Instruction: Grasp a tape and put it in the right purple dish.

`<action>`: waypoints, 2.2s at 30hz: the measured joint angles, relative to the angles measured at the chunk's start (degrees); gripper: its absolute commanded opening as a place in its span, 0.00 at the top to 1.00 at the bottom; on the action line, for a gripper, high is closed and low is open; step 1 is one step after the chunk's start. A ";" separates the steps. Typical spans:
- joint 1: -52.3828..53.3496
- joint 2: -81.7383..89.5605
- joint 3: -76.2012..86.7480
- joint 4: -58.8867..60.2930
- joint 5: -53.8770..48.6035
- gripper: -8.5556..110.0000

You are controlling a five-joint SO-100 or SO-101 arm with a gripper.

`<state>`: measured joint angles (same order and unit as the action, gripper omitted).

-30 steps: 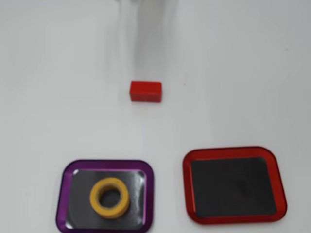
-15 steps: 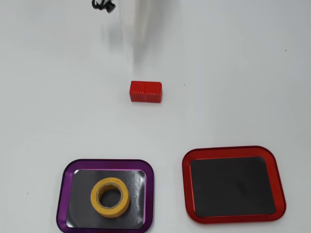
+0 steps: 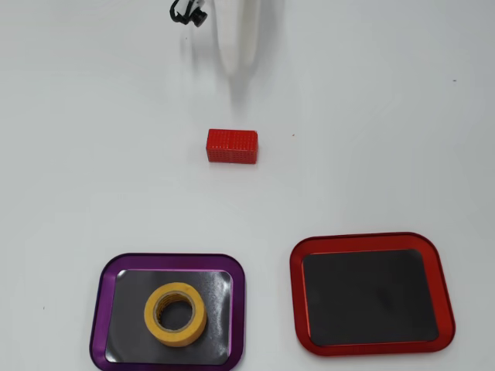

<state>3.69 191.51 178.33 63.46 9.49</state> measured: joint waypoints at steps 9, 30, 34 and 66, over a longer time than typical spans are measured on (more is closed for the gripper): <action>0.00 0.00 -0.62 2.99 -1.23 0.93; -0.53 0.00 -1.32 5.71 -7.56 0.93; -0.53 0.00 -1.32 5.71 -7.56 0.93; -0.53 0.00 -1.32 5.71 -7.56 0.93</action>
<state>3.16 191.51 177.01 69.17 1.93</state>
